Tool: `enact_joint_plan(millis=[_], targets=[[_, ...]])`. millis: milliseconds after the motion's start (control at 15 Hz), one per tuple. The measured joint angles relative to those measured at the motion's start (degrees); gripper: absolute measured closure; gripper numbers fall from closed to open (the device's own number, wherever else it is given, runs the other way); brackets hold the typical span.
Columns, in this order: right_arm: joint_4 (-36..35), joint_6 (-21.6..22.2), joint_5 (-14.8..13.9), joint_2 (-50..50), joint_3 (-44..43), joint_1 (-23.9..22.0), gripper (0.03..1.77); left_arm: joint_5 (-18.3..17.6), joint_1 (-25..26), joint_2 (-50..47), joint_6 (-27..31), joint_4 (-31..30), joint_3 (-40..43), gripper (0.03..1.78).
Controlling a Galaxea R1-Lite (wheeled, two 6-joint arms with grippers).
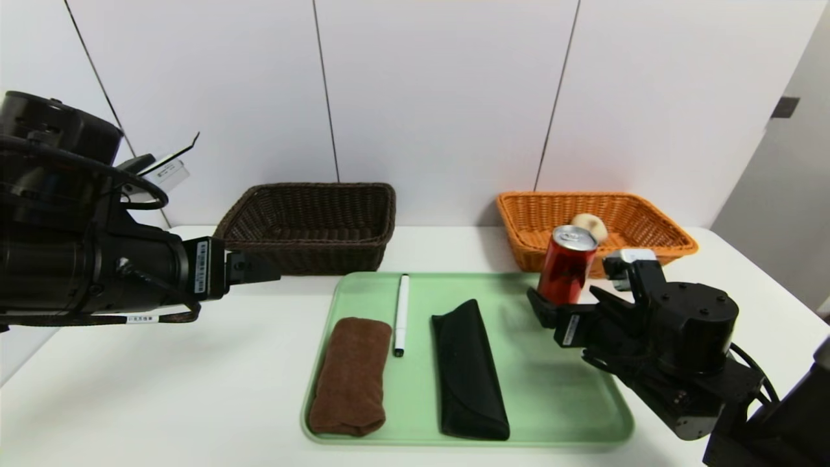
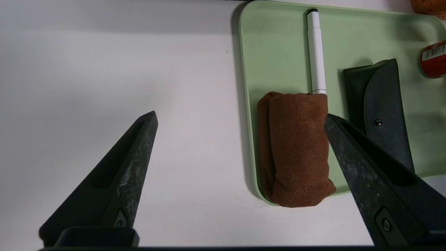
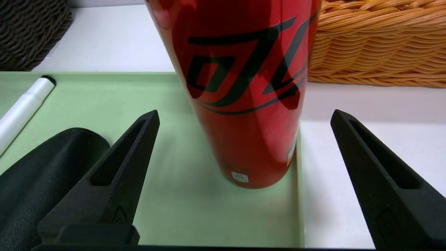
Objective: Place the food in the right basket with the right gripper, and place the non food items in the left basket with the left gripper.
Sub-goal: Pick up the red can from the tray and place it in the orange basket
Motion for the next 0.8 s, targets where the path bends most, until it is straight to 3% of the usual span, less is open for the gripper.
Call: enact_joint_plan(millis=[800], targets=[[0.0,-0.1,0.0,3.5,-6.3,-2.1,0.1,-0.1,-0.1,0.4,0.1,0.0,-0.2,0.12]])
